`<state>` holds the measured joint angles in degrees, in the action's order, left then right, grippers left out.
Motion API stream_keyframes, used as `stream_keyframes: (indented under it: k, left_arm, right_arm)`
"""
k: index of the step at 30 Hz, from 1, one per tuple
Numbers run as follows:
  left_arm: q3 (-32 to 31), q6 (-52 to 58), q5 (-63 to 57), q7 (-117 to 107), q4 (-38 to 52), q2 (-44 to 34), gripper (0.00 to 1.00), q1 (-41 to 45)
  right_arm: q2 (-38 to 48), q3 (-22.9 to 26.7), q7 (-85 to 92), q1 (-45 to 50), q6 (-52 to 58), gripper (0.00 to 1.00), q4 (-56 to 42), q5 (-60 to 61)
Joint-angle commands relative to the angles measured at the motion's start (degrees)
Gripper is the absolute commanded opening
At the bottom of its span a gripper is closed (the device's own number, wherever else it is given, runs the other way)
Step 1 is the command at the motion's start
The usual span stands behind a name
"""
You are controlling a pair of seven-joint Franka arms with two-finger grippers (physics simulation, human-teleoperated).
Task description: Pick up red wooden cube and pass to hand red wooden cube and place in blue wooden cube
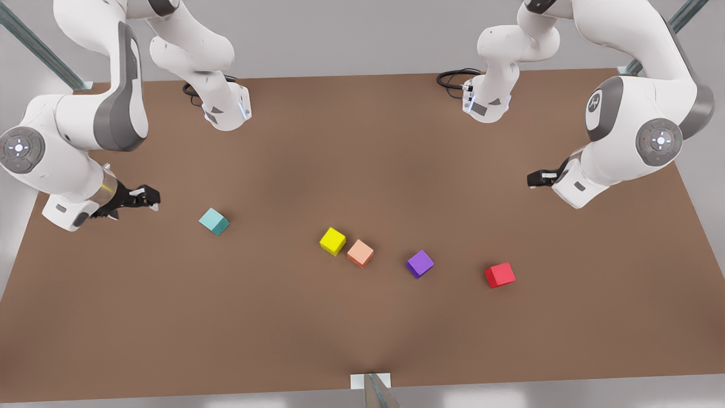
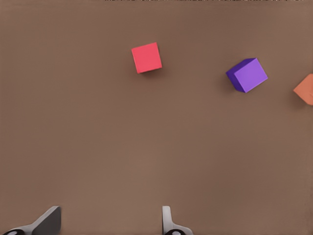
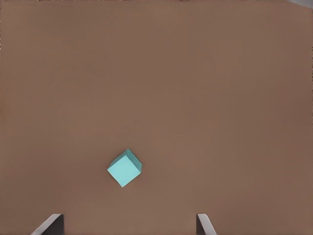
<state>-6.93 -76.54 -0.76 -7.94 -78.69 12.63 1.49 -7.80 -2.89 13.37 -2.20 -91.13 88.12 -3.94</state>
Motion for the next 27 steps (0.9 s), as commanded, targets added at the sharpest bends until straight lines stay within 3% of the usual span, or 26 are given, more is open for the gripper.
stream_keyframes:
  k: [1, 3, 6, 11, 18, 27]
  left_arm:
    - [0.0, -1.0, 0.1, -3.6, 0.0, -0.1, 1.00, 0.0]
    - [0.0, -1.7, 0.2, -3.6, 0.0, 0.5, 1.00, 0.0]
    - [0.0, -14.1, -0.6, -3.9, 2.4, 16.0, 1.00, -0.1]
    - [0.8, -30.6, -3.4, -4.0, 1.9, 25.1, 1.00, -0.5]
    - [0.8, -40.5, -1.4, -17.8, -0.4, 28.4, 1.00, 0.1]
    - [0.8, -41.7, 0.2, -22.9, -0.5, 31.8, 1.00, 0.0]
  right_arm:
    - [0.1, 0.0, 3.1, 0.3, -2.7, 1.00, 0.0, 0.0]
    - [-0.3, -0.1, 3.1, 0.3, -2.8, 1.00, -0.1, 0.1]
    - [-1.4, -0.1, 3.1, 0.3, -3.9, 1.00, -0.2, 0.3]
    - [-2.7, -0.1, 3.1, 0.4, -4.3, 1.00, -0.6, 0.1]
    - [-3.7, -0.1, 3.3, 0.3, -4.2, 1.00, -0.5, 0.1]
    - [-4.8, -0.1, 3.3, 0.4, -4.2, 1.00, -0.4, 0.1]
